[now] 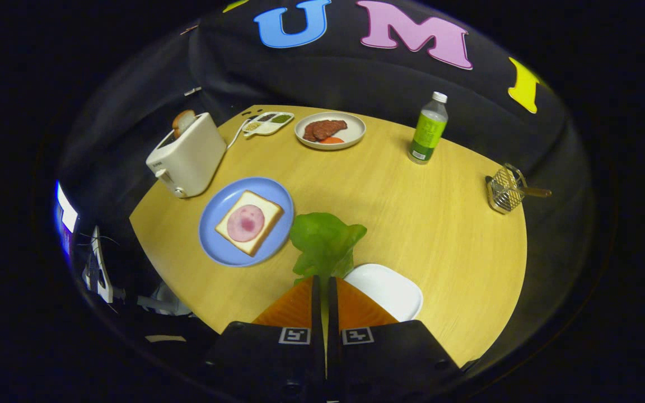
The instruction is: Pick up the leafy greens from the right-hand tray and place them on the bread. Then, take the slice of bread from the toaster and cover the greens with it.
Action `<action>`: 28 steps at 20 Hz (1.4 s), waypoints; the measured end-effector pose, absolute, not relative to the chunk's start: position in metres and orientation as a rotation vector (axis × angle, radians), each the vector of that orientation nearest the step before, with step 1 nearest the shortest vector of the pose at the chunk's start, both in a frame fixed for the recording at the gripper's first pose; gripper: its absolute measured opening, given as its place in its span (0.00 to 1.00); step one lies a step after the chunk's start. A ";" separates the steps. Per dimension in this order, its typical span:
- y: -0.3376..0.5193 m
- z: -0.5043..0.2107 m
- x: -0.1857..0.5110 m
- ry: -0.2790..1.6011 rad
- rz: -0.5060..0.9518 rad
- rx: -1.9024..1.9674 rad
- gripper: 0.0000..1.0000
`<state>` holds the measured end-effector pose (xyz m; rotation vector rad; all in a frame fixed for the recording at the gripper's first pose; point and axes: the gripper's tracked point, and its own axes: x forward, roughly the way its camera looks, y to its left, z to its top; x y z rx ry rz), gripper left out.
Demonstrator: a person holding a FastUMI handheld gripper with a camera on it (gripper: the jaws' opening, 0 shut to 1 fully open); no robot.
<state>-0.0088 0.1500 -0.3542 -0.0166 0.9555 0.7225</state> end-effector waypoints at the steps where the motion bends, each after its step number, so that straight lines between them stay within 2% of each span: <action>1: 0.165 -0.346 -0.008 0.945 0.743 -0.011 0.06; 10: 0.275 -0.323 -0.006 0.931 0.880 -0.034 0.06; 17: 0.307 -0.331 0.007 0.942 0.903 -0.094 0.06; 20: 0.310 -0.331 0.019 0.923 0.871 -0.090 0.53; 28: 0.299 -0.310 0.023 0.884 0.840 -0.038 0.56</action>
